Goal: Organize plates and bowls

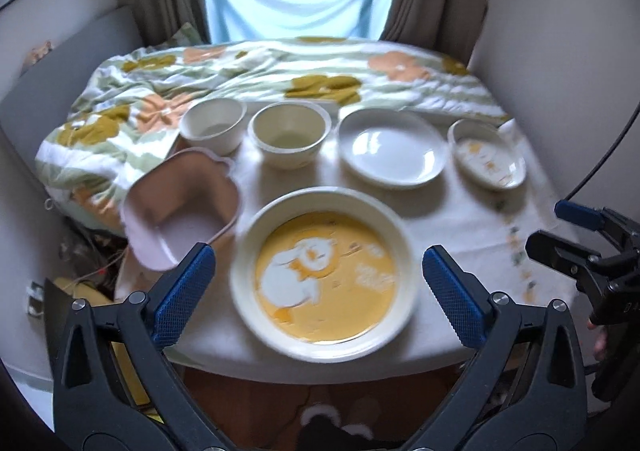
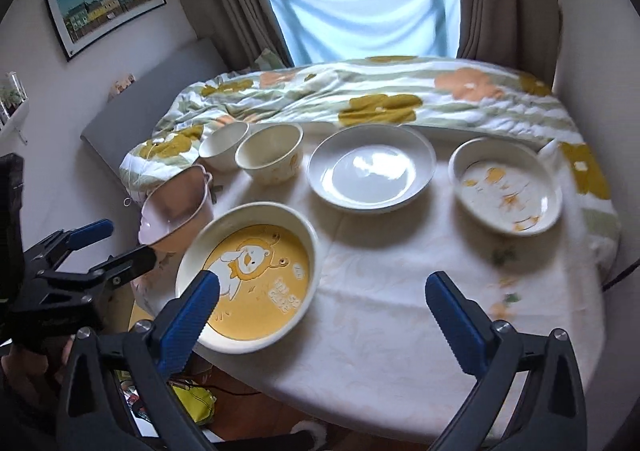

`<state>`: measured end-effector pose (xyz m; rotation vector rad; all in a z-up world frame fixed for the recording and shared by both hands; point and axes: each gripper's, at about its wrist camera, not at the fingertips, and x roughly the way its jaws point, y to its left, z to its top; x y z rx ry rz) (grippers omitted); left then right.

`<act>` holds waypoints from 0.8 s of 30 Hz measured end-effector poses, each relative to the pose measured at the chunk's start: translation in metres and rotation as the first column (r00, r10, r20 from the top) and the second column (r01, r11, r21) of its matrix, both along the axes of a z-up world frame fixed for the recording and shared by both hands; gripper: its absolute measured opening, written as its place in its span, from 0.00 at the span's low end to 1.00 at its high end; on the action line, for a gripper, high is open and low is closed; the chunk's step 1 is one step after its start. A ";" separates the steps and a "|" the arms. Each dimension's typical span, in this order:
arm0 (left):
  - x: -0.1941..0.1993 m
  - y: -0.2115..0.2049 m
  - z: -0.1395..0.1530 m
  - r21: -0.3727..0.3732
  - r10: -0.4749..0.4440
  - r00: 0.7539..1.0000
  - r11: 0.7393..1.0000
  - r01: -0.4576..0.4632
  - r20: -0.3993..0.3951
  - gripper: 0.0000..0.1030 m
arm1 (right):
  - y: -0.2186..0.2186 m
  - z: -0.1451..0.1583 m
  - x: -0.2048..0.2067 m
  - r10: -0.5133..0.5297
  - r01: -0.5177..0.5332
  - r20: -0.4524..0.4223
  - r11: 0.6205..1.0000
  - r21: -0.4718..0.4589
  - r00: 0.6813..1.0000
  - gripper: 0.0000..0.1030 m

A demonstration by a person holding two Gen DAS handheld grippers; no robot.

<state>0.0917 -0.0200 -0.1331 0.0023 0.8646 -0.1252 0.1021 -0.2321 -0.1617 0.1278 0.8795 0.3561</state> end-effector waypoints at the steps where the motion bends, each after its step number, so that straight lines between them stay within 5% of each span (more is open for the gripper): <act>1: -0.002 -0.005 0.006 -0.016 0.004 1.000 1.000 -0.004 0.011 1.00 | -0.009 0.007 -0.001 -0.002 0.002 0.000 1.000 0.003 1.000 1.00; 7: 0.008 -0.017 0.028 -0.122 0.052 0.998 0.991 -0.054 -0.023 1.00 | -0.044 0.042 0.009 -0.025 0.024 0.046 0.999 0.023 0.999 1.00; 13: 0.052 -0.030 0.013 -0.156 0.076 0.994 0.984 -0.089 -0.083 1.00 | -0.063 0.063 0.055 0.050 -0.047 0.085 0.998 -0.034 0.995 1.00; 18: 0.111 -0.042 -0.024 -0.191 0.085 0.982 0.974 -0.117 -0.166 1.00 | -0.069 0.042 0.122 0.095 -0.092 0.027 0.992 -0.081 0.995 1.00; 24: 0.172 -0.048 -0.079 -0.216 0.114 0.953 0.960 -0.178 -0.282 1.00 | -0.059 -0.019 0.210 0.173 -0.187 -0.138 0.977 -0.101 0.975 1.00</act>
